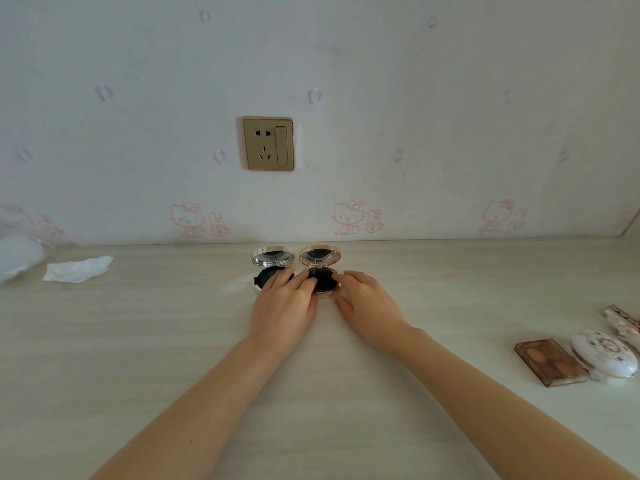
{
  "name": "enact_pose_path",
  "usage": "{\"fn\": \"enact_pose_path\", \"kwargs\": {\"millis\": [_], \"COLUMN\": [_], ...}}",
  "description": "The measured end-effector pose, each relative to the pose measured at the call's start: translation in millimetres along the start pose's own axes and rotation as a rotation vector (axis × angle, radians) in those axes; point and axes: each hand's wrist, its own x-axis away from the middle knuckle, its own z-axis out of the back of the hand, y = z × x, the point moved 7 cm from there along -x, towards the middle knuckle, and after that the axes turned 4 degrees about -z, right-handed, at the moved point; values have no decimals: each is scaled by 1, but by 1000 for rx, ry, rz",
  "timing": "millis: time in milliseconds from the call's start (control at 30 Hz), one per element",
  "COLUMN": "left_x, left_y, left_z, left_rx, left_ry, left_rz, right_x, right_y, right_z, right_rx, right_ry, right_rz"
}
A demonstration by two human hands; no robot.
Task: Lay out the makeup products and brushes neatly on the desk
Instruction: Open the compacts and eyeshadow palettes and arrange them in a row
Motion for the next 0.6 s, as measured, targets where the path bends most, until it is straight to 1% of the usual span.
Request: {"fn": "enact_pose_path", "kwargs": {"millis": [167,300,400,600], "left_x": [10,20,26,22], "left_y": [21,52,82,142], "left_z": [6,10,9,10], "left_rx": [60,128,198,332], "left_ry": [-36,-66,-119,-96], "left_rz": [-27,-38,-61,-101], "right_x": [24,56,82,127], "right_y": [13,29,48,92], "right_z": [16,43,65,111], "right_rx": [90,158,179,206], "right_ry": [-25,23,48,77], "right_rz": [-6,6,-5,-85]}}
